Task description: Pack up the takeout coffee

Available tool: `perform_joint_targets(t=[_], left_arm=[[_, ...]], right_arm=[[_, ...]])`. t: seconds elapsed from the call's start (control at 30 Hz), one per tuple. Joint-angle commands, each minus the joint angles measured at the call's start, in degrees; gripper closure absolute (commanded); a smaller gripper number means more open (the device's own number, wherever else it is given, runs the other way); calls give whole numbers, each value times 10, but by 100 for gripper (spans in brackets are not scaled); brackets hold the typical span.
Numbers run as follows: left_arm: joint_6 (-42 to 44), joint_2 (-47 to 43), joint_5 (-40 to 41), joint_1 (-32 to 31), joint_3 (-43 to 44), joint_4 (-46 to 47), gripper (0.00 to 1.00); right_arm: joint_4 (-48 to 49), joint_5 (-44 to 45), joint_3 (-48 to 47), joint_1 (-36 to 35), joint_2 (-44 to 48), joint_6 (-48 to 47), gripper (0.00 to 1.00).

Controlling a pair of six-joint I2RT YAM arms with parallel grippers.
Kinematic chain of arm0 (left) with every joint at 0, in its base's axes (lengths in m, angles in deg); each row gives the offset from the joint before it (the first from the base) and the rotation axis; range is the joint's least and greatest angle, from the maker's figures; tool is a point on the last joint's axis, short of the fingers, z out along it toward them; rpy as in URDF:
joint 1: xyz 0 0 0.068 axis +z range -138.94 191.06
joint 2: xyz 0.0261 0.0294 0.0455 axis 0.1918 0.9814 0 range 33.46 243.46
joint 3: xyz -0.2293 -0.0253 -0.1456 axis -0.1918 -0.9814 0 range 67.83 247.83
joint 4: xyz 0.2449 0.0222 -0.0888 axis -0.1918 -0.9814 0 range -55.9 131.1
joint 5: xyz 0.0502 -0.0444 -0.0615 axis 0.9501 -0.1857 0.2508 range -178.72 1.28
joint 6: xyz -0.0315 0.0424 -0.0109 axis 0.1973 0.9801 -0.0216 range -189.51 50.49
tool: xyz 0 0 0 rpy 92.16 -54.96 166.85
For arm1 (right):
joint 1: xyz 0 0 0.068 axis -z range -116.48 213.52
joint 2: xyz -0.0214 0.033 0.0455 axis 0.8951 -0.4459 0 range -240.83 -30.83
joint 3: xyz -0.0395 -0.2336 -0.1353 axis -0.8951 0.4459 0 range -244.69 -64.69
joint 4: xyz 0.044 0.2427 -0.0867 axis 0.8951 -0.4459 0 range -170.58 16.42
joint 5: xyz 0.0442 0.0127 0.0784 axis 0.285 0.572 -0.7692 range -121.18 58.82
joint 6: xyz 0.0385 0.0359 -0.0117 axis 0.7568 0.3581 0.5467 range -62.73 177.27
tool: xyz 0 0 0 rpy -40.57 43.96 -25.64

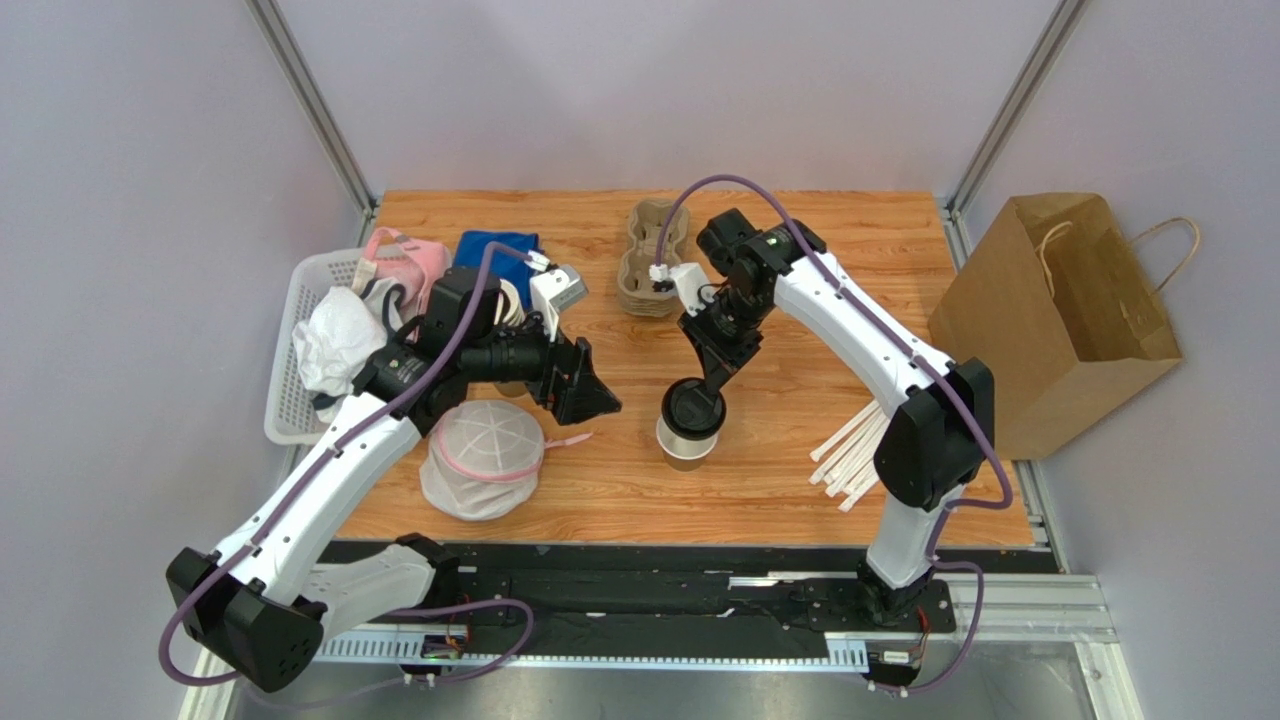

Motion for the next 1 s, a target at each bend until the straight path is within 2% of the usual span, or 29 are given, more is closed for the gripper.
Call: perform_joint_targets(t=[0.0, 0.97], left_arm=[[-14, -21, -8, 2, -12, 50, 1], [-36, -30, -7, 2, -33, 75, 1]], right_arm=[[-93, 18, -23, -32, -6, -11, 100], [-103, 47, -34, -44, -61, -20, 100]])
